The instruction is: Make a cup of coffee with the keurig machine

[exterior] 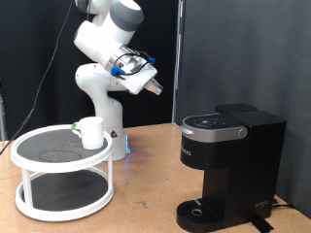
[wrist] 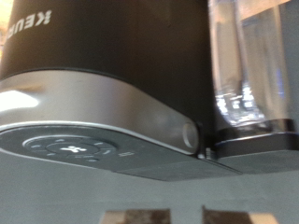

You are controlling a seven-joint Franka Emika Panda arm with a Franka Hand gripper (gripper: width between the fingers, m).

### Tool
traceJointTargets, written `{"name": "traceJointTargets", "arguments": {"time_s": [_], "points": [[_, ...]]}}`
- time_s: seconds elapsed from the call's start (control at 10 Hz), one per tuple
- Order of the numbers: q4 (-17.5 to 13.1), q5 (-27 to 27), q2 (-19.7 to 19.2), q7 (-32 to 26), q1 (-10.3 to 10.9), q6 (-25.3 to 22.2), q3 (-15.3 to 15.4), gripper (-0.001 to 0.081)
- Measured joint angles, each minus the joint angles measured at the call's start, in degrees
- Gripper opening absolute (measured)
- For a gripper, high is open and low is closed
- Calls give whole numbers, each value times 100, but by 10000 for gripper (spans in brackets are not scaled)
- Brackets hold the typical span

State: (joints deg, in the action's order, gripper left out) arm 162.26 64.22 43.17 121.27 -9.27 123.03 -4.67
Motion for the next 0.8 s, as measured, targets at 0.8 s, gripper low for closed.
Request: {"name": "traceJointTargets", "arguments": {"time_s": [0.8], "points": [[-113,-1371,333,-47,-686,-1809,-1016,0]]}}
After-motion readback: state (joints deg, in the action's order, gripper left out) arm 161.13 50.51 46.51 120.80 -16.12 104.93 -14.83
